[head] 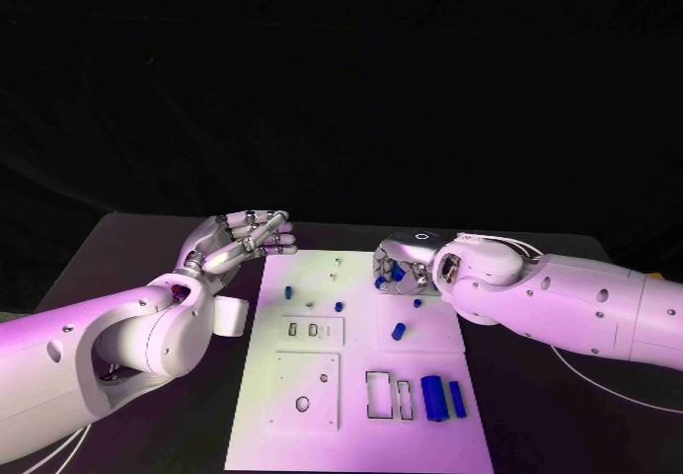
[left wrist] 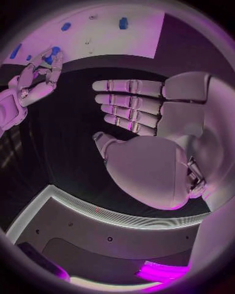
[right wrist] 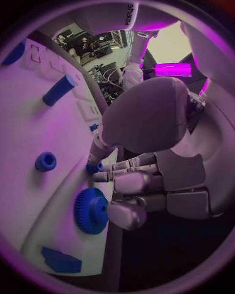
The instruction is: Assemble the parts on the task board
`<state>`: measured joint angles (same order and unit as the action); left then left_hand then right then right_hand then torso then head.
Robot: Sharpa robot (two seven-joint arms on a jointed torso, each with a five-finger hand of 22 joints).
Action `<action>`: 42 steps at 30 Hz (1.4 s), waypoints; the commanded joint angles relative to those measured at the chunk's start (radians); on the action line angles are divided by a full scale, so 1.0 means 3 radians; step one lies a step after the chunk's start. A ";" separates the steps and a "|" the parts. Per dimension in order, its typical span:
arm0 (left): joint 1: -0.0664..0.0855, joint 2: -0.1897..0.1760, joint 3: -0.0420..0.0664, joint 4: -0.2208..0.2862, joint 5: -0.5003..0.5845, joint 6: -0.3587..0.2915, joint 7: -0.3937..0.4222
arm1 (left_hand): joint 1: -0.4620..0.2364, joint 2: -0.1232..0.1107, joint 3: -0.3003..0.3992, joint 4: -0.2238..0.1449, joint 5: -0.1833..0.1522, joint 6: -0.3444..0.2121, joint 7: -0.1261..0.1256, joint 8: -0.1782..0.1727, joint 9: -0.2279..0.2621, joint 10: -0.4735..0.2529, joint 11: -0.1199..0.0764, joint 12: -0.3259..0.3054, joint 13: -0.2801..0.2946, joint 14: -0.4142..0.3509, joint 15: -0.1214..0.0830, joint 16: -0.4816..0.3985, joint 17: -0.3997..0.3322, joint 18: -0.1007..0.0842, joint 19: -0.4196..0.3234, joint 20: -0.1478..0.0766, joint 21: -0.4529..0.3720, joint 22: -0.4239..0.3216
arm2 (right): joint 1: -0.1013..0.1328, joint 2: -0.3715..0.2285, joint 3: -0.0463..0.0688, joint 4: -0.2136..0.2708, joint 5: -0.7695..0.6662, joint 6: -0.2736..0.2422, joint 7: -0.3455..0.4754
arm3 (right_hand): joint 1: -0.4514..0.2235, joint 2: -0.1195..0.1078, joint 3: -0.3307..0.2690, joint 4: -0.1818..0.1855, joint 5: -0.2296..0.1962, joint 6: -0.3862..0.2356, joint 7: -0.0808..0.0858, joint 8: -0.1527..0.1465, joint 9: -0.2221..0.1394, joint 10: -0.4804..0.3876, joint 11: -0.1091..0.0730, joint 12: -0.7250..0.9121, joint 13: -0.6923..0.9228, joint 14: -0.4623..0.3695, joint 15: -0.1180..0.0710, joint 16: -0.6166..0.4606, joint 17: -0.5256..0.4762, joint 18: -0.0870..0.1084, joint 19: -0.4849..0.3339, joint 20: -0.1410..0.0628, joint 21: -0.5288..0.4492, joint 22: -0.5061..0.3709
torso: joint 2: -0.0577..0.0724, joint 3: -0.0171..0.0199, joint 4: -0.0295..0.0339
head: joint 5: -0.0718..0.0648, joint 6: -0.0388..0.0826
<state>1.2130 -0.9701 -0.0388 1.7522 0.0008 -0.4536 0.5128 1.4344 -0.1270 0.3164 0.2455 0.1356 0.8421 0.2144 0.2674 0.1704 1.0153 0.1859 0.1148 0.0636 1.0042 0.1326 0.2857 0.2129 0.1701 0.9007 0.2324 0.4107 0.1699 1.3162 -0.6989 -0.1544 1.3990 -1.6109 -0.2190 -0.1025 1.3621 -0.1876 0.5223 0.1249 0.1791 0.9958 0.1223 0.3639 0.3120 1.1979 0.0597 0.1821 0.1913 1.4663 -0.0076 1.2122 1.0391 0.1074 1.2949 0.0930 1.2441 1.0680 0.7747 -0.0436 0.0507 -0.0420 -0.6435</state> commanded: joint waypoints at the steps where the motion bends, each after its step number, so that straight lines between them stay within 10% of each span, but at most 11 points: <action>1: 0.0006 0.0001 0.0003 0.0003 0.0013 0.0084 -0.0020 | -0.0022 -0.0023 0.0012 0.0005 -0.0022 0.0016 0.0115 -0.0011 -0.0004 0.0016 0.0002 -0.0014 0.0004 -0.0014 0.0007 -0.0022 0.0005 0.0036 -0.0015 0.0000 -0.0012 -0.0004 | -0.0002 0.0004 0.0000 -0.0008 -0.0052 -0.0151 0.0004 | 0.0039 0.0065 0.0035 -0.0024 -0.0011 0.0017 -0.0015 0.0037 0.0048 0.0009 -0.0007 0.0027 0.0030 0.0036 -0.0028 0.0020 0.0006 -0.0024 0.0002 -0.0012 0.0024 0.0028 | 0.0007 -0.0001 -0.0001 | 0.0006 -0.0001; 20: 0.0006 0.0000 0.0003 -0.0016 0.0014 0.0111 -0.0051 | -0.0025 -0.0024 0.0021 0.0005 -0.0022 0.0007 0.0123 -0.0020 -0.0008 0.0009 0.0008 -0.0028 0.0003 -0.0019 0.0011 -0.0029 0.0008 0.0035 -0.0020 0.0002 -0.0014 -0.0007 | 0.0018 0.0101 0.0007 0.0022 -0.0054 -0.0864 -0.0061 | 0.0086 0.0074 0.0180 -0.0185 -0.0048 -0.0050 0.0018 0.0127 0.0217 -0.0143 0.0022 0.0037 0.0066 0.0033 -0.0013 0.0083 0.0037 -0.0042 0.0015 -0.0005 0.0119 0.0178 | 0.0026 -0.0009 0.0021 | 0.0018 0.0055; 42: 0.0028 -0.0011 0.0003 -0.0011 0.0022 0.0112 -0.0048 | -0.0027 -0.0025 0.0028 0.0004 -0.0022 0.0001 0.0127 -0.0026 -0.0011 0.0004 0.0012 -0.0038 0.0003 -0.0023 0.0014 -0.0035 0.0011 0.0035 -0.0024 0.0004 -0.0016 -0.0010 | 0.0035 0.0497 0.0016 -0.0377 0.0074 -0.0795 -0.0012 | 0.0043 0.0063 0.0198 -0.0181 -0.0058 -0.0086 0.0030 0.0114 0.0234 -0.0154 0.0034 0.0036 0.0063 0.0039 -0.0001 0.0111 0.0061 -0.0043 0.0011 0.0006 0.0129 0.0198 | 0.0065 -0.0028 0.0081 | -0.0001 0.0060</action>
<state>1.2195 -0.9736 -0.0388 1.7463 0.0038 -0.4384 0.4938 1.4305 -0.1310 0.3191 0.2483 0.1356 0.8421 0.2144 0.2636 0.1683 1.0152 0.1859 0.1094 0.0635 1.0005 0.1362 0.2817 0.2150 0.1700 0.9007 0.2324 0.4107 0.1680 1.3275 -0.5523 -0.1494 1.2891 -1.5949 -0.4706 -0.1122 1.3807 -0.1698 0.5768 0.0695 0.1626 0.9747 0.1282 0.3957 0.3704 1.1590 0.0720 0.1908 0.2082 1.4664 -0.0146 1.2432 1.0582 0.1076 1.2983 0.0895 1.2787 1.1280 0.7918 -0.0509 0.0706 -0.0407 -0.6245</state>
